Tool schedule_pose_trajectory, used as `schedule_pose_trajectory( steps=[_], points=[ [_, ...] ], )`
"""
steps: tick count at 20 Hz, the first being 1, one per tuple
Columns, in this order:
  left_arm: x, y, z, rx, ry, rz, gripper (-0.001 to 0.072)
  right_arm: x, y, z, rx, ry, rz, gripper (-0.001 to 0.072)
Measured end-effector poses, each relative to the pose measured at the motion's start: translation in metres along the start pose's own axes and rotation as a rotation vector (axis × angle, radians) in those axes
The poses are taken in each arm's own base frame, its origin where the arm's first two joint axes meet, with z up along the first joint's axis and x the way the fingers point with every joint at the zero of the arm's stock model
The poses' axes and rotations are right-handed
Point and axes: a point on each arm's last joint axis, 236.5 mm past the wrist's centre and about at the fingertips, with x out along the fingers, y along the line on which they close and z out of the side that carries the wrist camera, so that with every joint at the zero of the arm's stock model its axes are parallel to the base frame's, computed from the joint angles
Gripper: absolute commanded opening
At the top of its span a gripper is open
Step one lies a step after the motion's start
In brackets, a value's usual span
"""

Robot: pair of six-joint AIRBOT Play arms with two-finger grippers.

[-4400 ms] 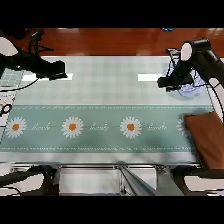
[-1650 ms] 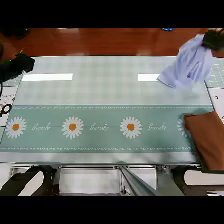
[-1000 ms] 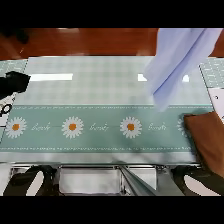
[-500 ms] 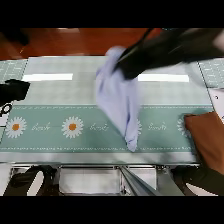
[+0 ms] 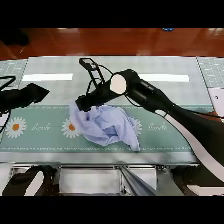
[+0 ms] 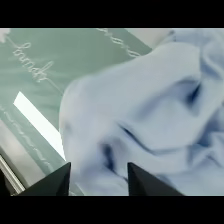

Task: Fold the shirts.

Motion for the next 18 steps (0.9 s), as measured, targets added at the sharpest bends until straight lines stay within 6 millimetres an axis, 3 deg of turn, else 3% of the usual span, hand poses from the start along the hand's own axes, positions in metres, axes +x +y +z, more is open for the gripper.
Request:
schedule_pose_trajectory(
  steps=[2,5,7,9,11,13,15,18],
  points=[
    [0.004,0.010,0.008,-0.040,0.001,0.006,0.0505,-0.034,-0.025,0.009,0.038,0.000,-0.033,0.0410],
    [0.003,0.034,0.007,-0.104,0.033,0.035,0.0506,-0.128,-0.101,0.014,0.093,-0.055,-0.240,0.0410],
    [0.014,0.047,-0.015,-0.130,0.123,0.040,0.0506,-0.187,-0.161,-0.014,0.199,-0.096,-0.412,0.0410],
    [0.030,0.060,-0.040,-0.162,0.221,0.038,0.0505,-0.217,-0.205,-0.067,0.338,-0.113,-0.503,0.0409],
    [0.048,0.064,-0.065,-0.191,0.332,-0.005,0.0506,-0.213,-0.227,-0.132,0.476,-0.104,-0.505,0.0404],
    [0.066,0.060,-0.082,-0.223,0.421,-0.085,0.0506,-0.192,-0.231,-0.190,0.595,-0.088,-0.451,0.0404],
    [0.082,0.063,-0.094,-0.262,0.480,-0.129,0.0506,-0.171,-0.224,-0.228,0.674,-0.075,-0.385,0.0404],
    [0.105,0.068,-0.104,-0.293,0.523,-0.158,0.0506,-0.150,-0.210,-0.256,0.740,-0.062,-0.297,0.0404]
  ],
)
